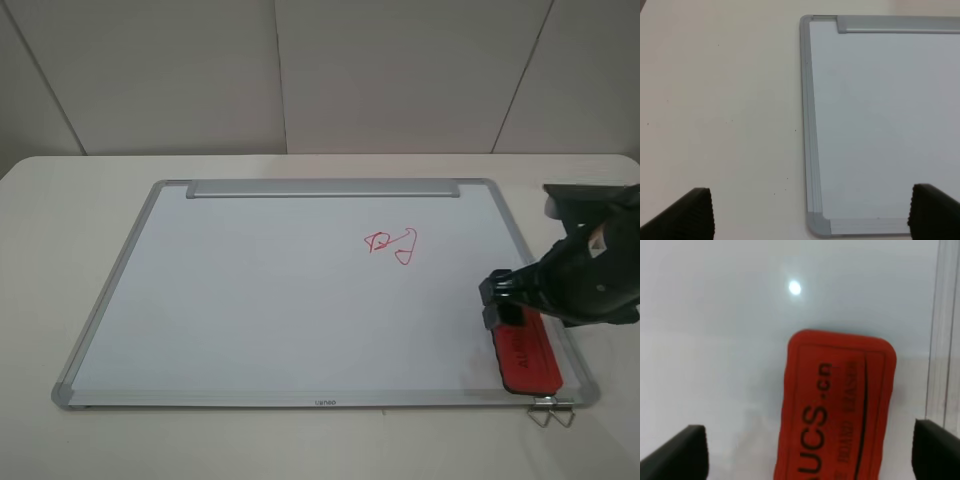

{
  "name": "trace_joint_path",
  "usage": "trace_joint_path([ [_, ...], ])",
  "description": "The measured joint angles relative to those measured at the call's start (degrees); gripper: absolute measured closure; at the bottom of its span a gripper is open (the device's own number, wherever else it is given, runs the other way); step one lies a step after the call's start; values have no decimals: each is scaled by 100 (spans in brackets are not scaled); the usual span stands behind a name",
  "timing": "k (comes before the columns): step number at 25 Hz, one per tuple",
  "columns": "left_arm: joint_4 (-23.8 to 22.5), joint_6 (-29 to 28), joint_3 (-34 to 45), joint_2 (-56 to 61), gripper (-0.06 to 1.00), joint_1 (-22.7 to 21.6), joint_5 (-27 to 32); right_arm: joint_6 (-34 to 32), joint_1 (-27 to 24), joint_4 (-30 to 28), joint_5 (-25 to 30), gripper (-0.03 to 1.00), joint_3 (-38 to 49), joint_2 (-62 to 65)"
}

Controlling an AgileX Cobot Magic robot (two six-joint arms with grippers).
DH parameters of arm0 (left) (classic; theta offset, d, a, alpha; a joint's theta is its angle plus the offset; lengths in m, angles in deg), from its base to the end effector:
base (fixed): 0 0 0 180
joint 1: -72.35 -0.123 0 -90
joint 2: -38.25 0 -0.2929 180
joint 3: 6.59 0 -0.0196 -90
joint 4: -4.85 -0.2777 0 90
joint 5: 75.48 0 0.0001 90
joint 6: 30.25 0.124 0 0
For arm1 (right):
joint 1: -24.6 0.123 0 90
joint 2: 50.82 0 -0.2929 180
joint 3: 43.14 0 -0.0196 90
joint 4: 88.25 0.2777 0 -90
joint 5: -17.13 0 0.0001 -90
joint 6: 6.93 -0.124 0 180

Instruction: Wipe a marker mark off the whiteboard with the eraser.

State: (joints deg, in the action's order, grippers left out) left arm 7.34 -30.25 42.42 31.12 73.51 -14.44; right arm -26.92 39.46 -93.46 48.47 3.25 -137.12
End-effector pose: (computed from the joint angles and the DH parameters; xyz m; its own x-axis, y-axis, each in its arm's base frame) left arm 0.0391 -0.0055 0.2737 -0.4574 -0.0118 -0.8892 0.0444 0.9984 -0.0361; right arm 0.2264 0.0540 0.1224 -0.9601 0.0221 -0.2789 0.0141 0.9994 0.0304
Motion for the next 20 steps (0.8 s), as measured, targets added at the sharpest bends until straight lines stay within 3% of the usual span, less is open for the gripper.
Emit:
trace_joint_path([
  [4,0,0,0,0,17,0,0,637,-543,363,375,23,0,826],
  [12,0,0,0,0,17,0,0,1548,-1768,388,1513,23,0,2962],
  [20,0,0,0,0,17,0,0,1780,-1893,456,2265,23,0,5570],
])
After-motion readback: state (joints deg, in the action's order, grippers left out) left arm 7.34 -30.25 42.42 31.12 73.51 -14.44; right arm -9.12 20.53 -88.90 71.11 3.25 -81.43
